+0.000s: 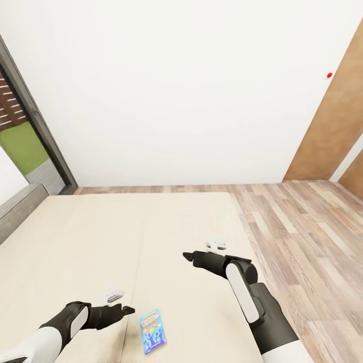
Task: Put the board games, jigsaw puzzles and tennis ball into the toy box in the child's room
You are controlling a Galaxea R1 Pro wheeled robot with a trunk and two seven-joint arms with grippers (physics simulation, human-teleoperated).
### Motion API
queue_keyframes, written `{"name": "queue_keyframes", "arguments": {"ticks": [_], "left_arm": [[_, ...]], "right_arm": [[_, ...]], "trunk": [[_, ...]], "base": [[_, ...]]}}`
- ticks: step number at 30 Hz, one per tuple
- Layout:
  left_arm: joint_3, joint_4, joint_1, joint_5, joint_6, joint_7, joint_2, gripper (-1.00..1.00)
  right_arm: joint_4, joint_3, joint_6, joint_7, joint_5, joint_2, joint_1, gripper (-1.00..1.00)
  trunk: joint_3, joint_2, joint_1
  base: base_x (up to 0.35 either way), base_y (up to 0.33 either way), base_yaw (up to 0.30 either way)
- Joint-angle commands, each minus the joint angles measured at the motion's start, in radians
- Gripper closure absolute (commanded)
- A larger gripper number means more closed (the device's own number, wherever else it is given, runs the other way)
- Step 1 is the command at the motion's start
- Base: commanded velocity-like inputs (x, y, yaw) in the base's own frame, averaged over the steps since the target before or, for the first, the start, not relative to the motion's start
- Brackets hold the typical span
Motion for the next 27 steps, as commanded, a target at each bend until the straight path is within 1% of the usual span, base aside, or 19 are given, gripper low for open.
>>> {"name": "queue_keyframes", "arguments": {"ticks": [1, 18, 27], "left_arm": [[0.003, -0.001, -0.001, 0.006, 0.008, -0.001, 0.0, -1.0], [0.0, -0.001, -0.001, 0.003, -0.004, -0.006, 0.001, -1.0], [0.008, -0.002, -0.002, 0.011, 0.003, -0.012, 0.004, -1.0]], "right_arm": [[-0.002, -0.001, 0.004, -0.004, -0.005, 0.0, -0.001, -1.0], [-0.028, 0.006, 0.003, -0.004, -0.005, 0.001, -0.001, -1.0], [-0.062, 0.007, 0.004, -0.004, -0.005, 0.0, -0.001, -1.0]], "trunk": [[-0.003, -0.001, 0.0], [-0.031, -0.001, 0.0], [-0.046, -0.001, 0.0]], "base": [[0.0, 0.0, 0.0], [0.0, 0.0, 0.0], [0.0, 0.0, 0.0]]}}
